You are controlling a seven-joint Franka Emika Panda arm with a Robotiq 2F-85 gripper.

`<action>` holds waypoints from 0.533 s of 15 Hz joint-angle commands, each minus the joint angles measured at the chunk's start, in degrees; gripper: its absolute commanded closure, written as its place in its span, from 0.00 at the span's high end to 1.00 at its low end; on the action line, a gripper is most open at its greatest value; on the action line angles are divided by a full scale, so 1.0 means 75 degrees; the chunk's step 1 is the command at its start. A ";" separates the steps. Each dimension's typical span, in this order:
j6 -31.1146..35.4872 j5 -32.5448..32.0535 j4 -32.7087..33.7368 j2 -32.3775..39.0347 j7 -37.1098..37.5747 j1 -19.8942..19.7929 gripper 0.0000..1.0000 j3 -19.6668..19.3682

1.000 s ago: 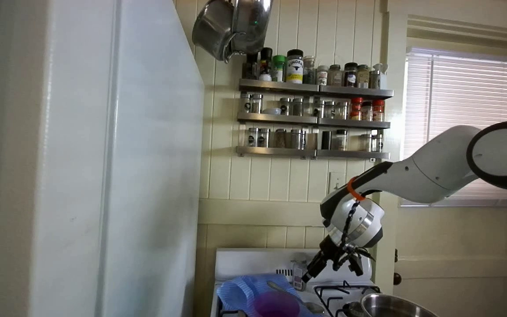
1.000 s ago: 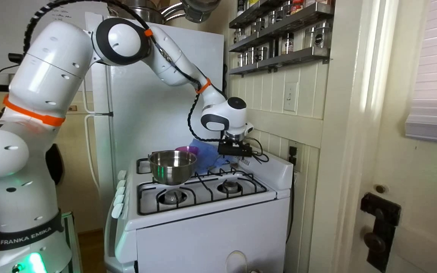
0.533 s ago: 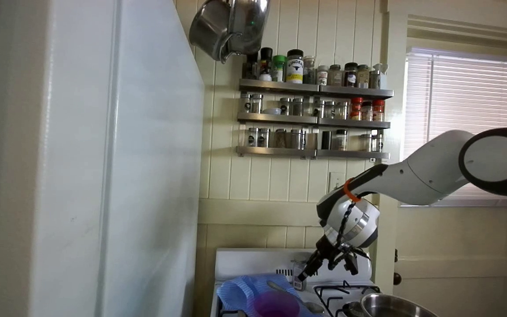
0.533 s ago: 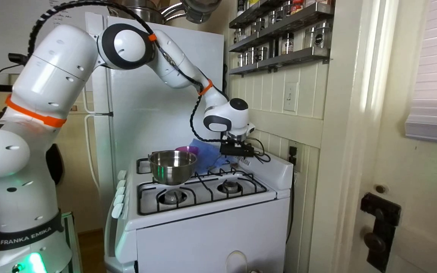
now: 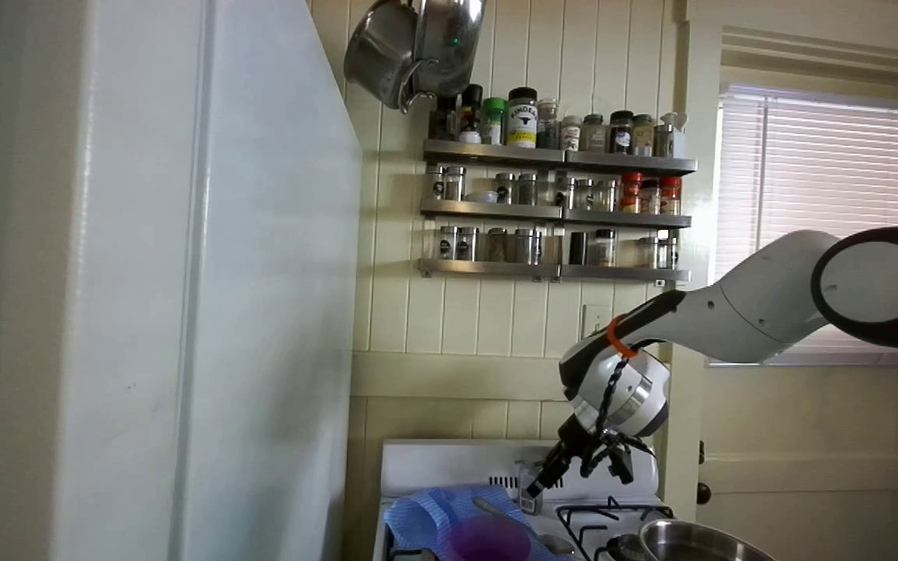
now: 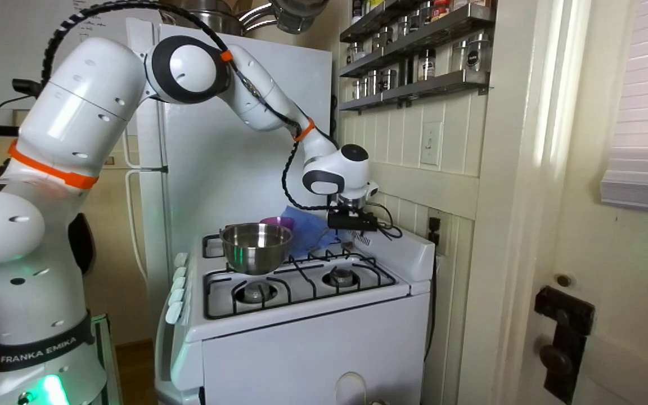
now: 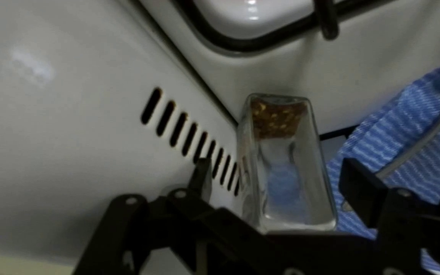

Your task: Pick up the bottle from the stove and put it on the shelf

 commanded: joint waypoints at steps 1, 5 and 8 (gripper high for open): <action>-0.0115 -0.0375 0.0441 0.0353 0.0324 0.0099 0.79 -0.0064; -0.0159 -0.0800 0.0515 0.0400 0.0595 0.0125 0.75 -0.0019; -0.0206 -0.0989 0.0573 0.0436 0.0707 0.0097 0.59 0.0096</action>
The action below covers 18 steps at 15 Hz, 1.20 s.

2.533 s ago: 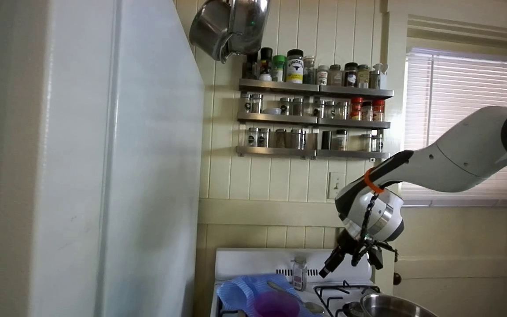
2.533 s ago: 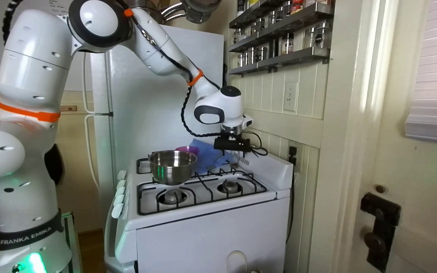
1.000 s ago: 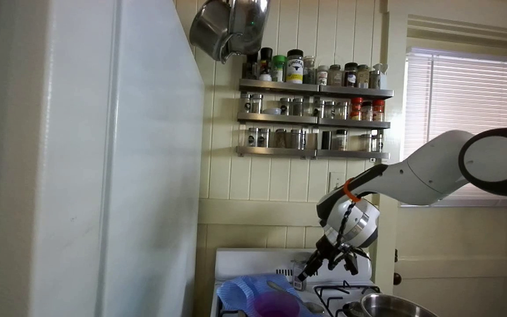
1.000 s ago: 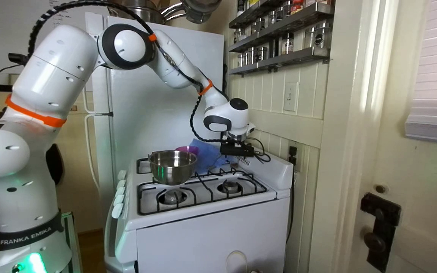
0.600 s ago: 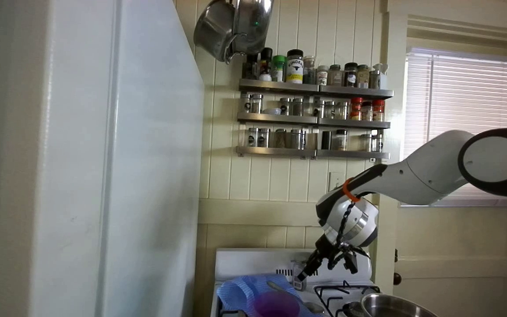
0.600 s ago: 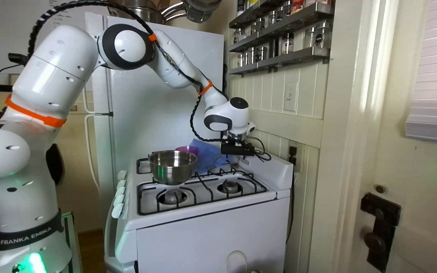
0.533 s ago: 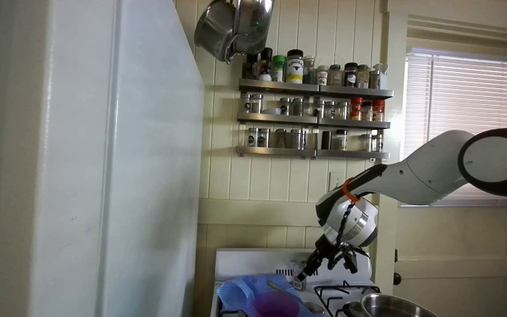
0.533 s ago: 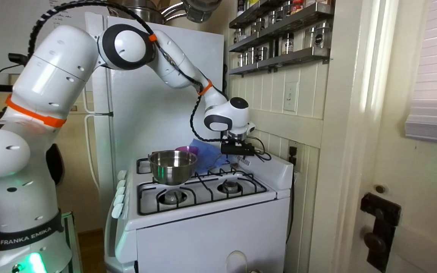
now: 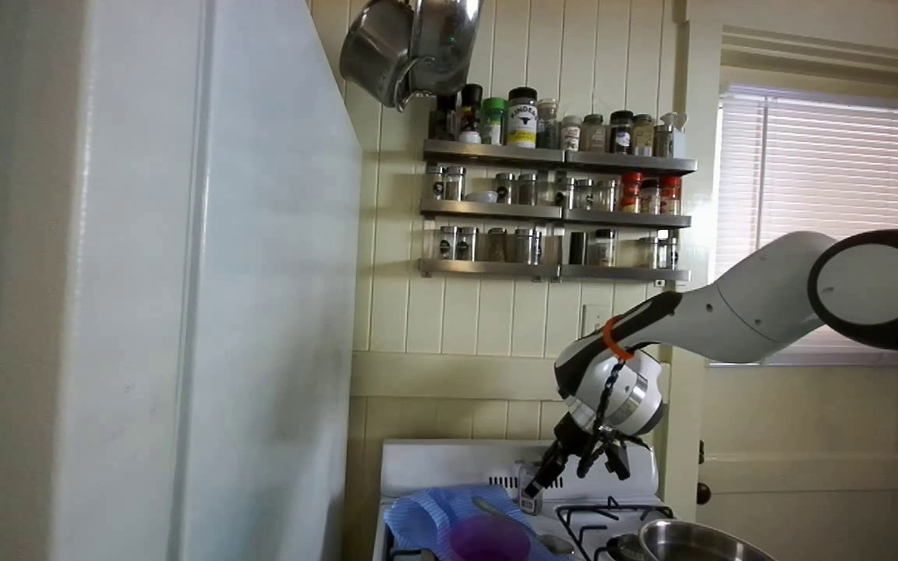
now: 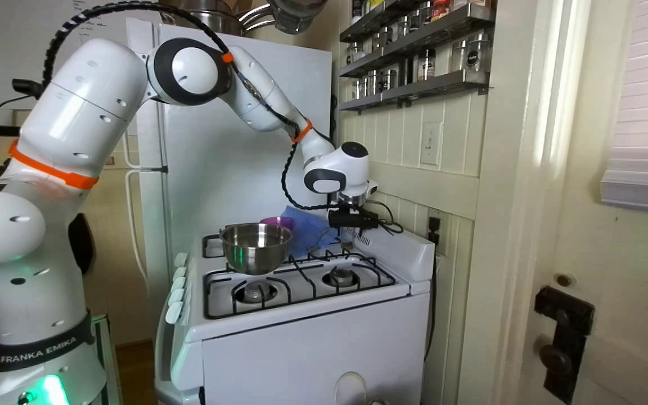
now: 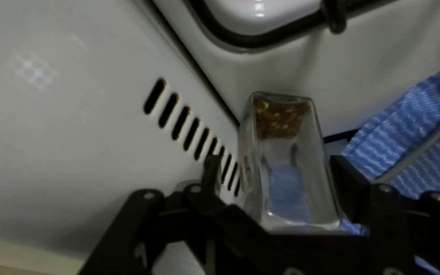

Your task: Pick up the bottle from the stove and put it on the shelf

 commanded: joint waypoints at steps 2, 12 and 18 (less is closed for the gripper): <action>-0.0172 -0.0327 0.0471 0.0419 0.0328 0.0047 0.45 0.0131; 0.0351 -0.0464 -0.0974 -0.0897 0.1627 0.0203 0.24 -0.0063; 0.0923 -0.1844 -0.2502 -0.2533 0.4442 0.0799 0.24 -0.0880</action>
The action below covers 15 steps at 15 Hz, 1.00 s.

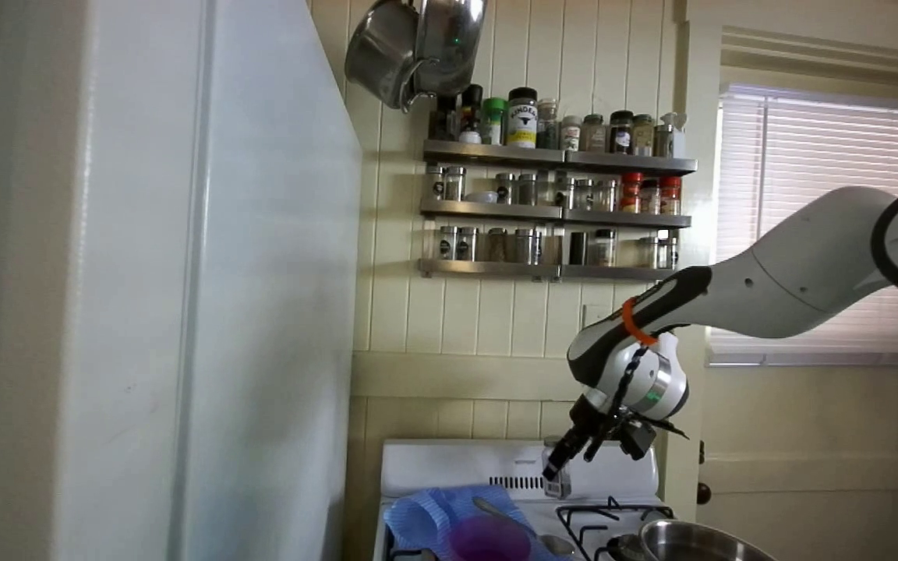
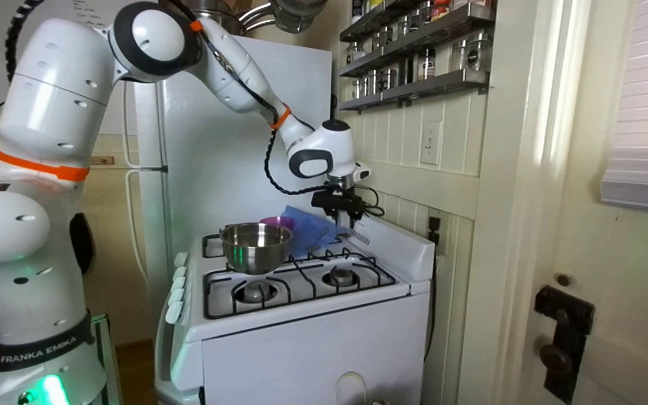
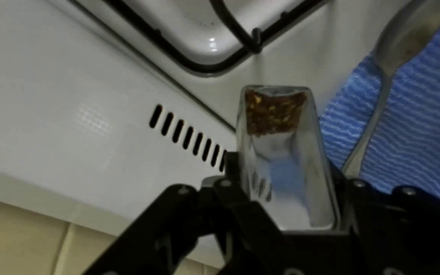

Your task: Pick up the bottle from the stove and put it on the shelf

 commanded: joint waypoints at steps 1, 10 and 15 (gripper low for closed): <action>0.0680 -0.0912 -0.1240 -0.1262 0.2076 0.0517 0.24 -0.0521; 0.2699 -0.3656 -0.2567 -0.1900 0.7061 0.2121 0.24 -0.2755; 0.2485 -0.5258 -0.2153 -0.1257 0.9807 0.3362 0.24 -0.4852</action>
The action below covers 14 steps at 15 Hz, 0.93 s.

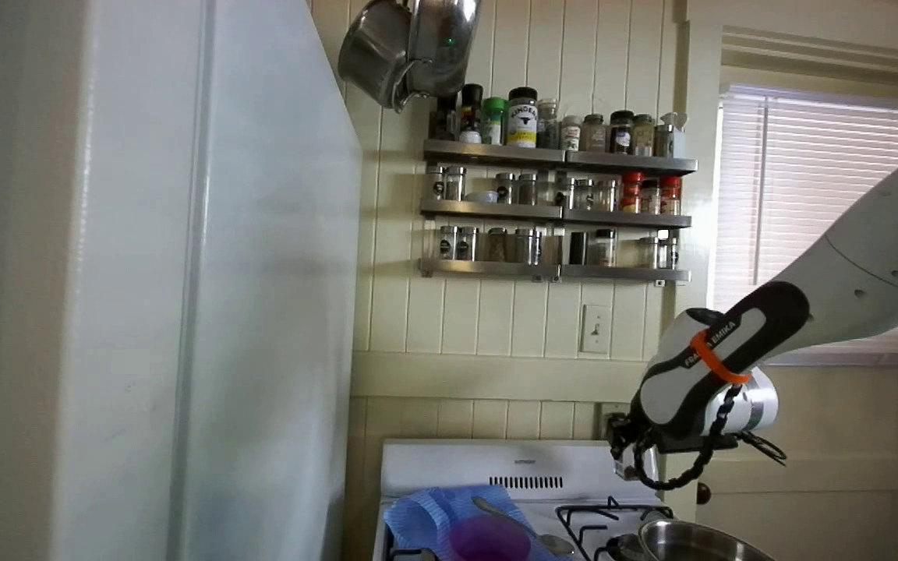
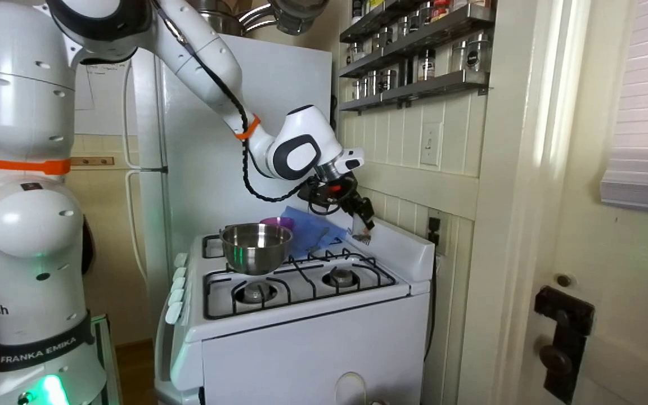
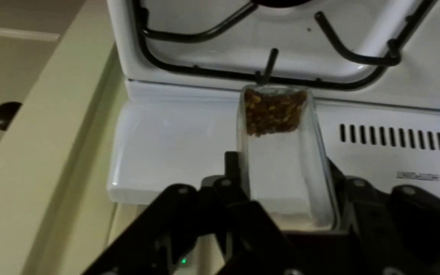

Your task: Pick up the bottle from the stove and put it on the shelf

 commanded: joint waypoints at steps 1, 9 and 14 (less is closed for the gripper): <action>-0.0207 -0.0970 0.0365 0.0488 0.2038 0.1335 0.24 -0.1705; -0.0398 -0.2125 0.0623 0.1639 0.6207 0.5820 0.24 -0.5993; -0.1754 -0.3545 0.0535 0.1359 0.7798 0.8789 0.24 -0.8396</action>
